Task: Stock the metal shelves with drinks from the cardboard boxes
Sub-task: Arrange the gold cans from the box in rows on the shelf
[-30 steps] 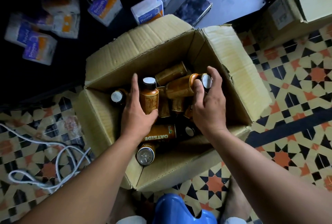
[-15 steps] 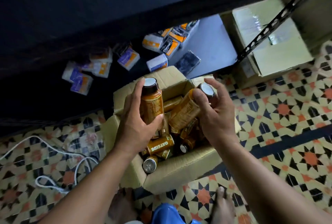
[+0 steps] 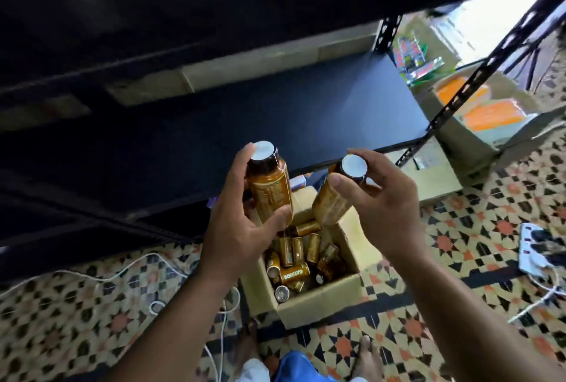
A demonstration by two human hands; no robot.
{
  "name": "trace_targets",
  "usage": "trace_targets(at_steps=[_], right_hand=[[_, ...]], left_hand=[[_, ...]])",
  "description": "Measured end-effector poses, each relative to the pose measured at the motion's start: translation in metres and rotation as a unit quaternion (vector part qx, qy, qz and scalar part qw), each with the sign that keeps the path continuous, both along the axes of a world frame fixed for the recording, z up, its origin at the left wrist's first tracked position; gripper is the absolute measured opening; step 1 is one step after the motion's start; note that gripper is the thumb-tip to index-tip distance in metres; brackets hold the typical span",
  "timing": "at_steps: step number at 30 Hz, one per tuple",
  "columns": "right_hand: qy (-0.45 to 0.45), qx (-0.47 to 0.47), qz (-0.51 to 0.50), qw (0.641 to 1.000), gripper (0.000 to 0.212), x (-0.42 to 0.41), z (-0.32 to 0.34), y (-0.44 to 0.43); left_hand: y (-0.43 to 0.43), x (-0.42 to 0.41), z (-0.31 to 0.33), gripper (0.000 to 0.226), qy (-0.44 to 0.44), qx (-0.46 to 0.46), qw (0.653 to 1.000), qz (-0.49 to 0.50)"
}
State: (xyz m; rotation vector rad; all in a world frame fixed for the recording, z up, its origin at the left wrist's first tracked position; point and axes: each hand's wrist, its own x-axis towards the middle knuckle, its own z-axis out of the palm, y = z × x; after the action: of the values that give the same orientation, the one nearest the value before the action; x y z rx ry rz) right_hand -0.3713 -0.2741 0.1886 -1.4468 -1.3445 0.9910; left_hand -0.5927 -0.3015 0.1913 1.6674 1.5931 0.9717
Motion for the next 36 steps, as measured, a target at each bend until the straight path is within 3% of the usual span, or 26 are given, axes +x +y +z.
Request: trace_targets(at_steps=[9,13,17,36], right_hand=[[0.031,0.092,0.024,0.995,0.055,-0.024,0.173,0.005],[0.007,0.141,0.068,0.988,0.033,-0.033,0.232,0.019],[-0.021,0.163,0.106,0.981,0.026,-0.044,0.272,0.041],[-0.042,0.114,0.057,0.991,0.032,-0.160,0.273,0.134]], left_hand=[[-0.033,-0.010,0.154,0.108,0.002,0.055,0.997,0.047],[-0.033,-0.014,0.204,0.109,0.005,0.075,0.994,0.083],[-0.023,-0.024,0.235,0.109,0.022,0.111,0.987,0.112],[0.093,-0.140,0.241,0.098,0.040,0.126,0.988,0.074]])
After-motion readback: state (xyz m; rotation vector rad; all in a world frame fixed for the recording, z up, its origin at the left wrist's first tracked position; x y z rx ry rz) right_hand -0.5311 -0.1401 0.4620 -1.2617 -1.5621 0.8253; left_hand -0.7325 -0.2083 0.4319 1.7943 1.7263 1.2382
